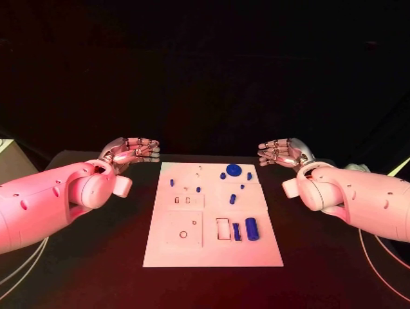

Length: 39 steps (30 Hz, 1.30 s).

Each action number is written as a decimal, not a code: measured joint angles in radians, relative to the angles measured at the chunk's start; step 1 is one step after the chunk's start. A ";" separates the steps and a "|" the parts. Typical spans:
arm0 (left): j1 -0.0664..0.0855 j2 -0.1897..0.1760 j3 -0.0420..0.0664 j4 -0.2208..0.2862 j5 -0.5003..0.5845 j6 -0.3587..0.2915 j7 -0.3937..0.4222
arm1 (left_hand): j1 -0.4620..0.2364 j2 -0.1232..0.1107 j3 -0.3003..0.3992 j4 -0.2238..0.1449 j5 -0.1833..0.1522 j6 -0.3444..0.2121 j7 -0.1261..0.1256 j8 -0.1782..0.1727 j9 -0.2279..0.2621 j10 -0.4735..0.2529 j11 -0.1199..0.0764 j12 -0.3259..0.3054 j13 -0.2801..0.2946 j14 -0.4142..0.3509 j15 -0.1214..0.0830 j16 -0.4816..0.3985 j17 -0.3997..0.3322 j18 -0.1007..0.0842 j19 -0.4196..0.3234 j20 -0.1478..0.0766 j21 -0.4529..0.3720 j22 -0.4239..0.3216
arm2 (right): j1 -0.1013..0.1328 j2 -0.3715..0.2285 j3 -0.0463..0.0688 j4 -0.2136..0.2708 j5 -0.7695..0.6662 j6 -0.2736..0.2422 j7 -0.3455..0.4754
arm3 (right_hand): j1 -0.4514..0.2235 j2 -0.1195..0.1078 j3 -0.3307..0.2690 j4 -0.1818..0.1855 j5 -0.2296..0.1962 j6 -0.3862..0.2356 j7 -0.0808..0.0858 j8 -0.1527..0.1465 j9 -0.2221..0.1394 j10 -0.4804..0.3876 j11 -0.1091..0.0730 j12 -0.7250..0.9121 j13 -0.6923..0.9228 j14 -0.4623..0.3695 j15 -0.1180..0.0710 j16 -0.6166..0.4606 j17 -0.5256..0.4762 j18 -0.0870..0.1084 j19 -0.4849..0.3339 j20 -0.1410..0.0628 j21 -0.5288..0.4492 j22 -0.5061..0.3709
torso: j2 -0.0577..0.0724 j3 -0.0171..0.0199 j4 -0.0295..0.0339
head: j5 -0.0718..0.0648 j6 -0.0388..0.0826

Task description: Assemble the parts on the task board

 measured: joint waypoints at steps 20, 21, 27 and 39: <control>-0.036 0.061 0.020 0.049 0.105 -0.135 0.135 | -0.812 0.154 -0.402 -0.189 -0.127 -0.634 -0.165 -0.306 -0.156 -0.747 -0.171 -0.249 -0.057 -0.664 -0.151 -0.314 -0.259 -0.133 -0.554 -0.241 -0.310 -0.262 | -0.036 0.024 0.052 0.068 0.107 -0.038 0.029 | -0.868 0.148 -0.479 -0.011 -0.159 -0.758 -0.190 -0.180 -0.171 -0.895 -0.144 -0.109 -0.054 -0.897 -0.109 -0.060 -0.321 -0.148 -0.879 -0.186 -0.050 -0.426 | -0.013 0.0358 -0.0238 | 0.024 0.083; -0.041 0.055 0.023 0.070 0.105 -0.150 0.135 | -0.885 0.156 -0.409 -0.195 -0.128 -0.648 -0.168 -0.311 -0.158 -0.763 -0.176 -0.251 -0.058 -0.677 -0.154 -0.317 -0.263 -0.141 -0.566 -0.247 -0.315 -0.266 | -0.043 0.020 0.062 0.092 0.111 -0.047 0.031 | -0.922 0.152 -0.489 -0.011 -0.163 -0.774 -0.194 -0.183 -0.175 -0.914 -0.148 -0.112 -0.055 -0.919 -0.112 -0.064 -0.327 -0.148 -0.897 -0.191 -0.052 -0.433 | -0.014 0.0403 -0.0275 | 0.026 0.088; -0.089 0.012 0.046 0.237 0.105 -0.292 0.143 | -1.178 0.168 -0.439 -0.212 -0.136 -0.702 -0.186 -0.332 -0.171 -0.825 -0.192 -0.259 -0.062 -0.727 -0.171 -0.328 -0.278 -0.149 -0.613 -0.271 -0.330 -0.282 | -0.086 -0.005 0.121 0.273 0.152 -0.133 0.057 | -1.139 0.163 -0.526 -0.013 -0.173 -0.838 -0.213 -0.191 -0.190 -0.989 -0.161 -0.116 -0.059 -1.004 -0.123 -0.066 -0.351 -0.164 -0.964 -0.211 -0.055 -0.463 | -0.021 0.0583 -0.0416 | 0.036 0.104; -0.133 -0.028 0.067 0.401 0.108 -0.536 0.164 | -1.339 0.175 -0.456 -0.218 -0.144 -0.731 -0.191 -0.342 -0.176 -0.860 -0.199 -0.264 -0.064 -0.755 -0.178 -0.333 -0.285 -0.149 -0.641 -0.281 -0.335 -0.289 | -0.116 -0.026 0.161 0.402 0.217 -0.258 0.105 | -1.254 0.170 -0.548 -0.013 -0.182 -0.872 -0.221 -0.201 -0.197 -1.026 -0.170 -0.119 -0.062 -1.046 -0.129 -0.070 -0.362 -0.164 -1.001 -0.220 -0.058 -0.478 | -0.023 0.0639 -0.0467 | 0.037 0.106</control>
